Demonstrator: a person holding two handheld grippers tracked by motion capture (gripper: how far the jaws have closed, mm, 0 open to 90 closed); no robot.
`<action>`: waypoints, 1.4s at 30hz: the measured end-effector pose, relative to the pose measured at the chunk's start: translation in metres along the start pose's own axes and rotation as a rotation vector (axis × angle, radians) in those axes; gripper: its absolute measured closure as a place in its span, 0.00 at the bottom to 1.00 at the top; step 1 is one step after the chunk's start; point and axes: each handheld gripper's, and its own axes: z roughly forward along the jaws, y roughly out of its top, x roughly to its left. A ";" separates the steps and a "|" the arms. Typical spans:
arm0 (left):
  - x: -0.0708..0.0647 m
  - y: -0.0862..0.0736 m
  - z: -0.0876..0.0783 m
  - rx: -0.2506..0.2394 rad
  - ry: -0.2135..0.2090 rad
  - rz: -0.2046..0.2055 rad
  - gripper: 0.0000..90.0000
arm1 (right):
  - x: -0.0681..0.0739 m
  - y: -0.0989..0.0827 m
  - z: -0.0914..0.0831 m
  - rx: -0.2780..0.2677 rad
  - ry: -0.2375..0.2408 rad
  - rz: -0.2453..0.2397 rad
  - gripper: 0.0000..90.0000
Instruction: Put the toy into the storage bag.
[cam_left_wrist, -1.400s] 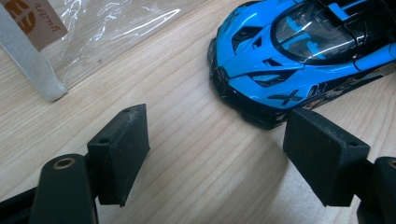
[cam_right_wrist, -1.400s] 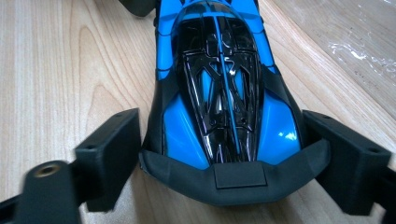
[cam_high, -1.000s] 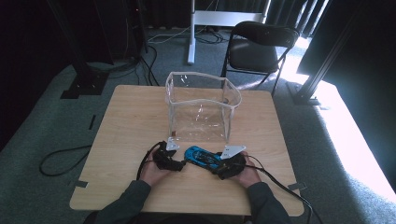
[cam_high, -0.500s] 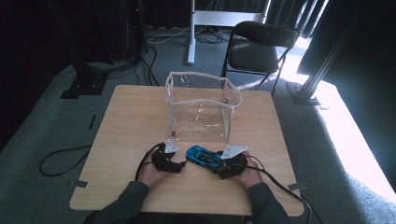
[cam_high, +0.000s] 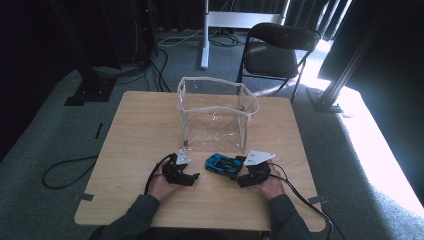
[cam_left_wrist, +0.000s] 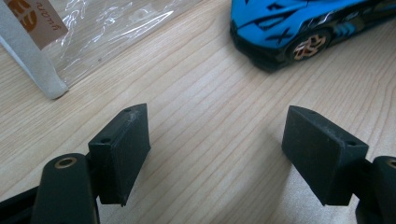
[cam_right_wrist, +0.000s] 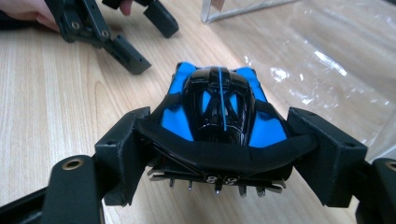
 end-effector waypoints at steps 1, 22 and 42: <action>0.000 0.000 0.000 0.001 -0.001 0.001 0.27 | 0.000 0.002 -0.002 -0.007 -0.001 0.000 0.27; -0.001 0.000 0.001 -0.003 -0.004 0.004 0.27 | -0.017 0.028 -0.031 -0.077 -0.013 -0.013 0.27; -0.001 0.000 0.001 -0.004 -0.004 0.002 0.27 | -0.026 0.037 -0.045 -0.080 -0.032 -0.013 0.27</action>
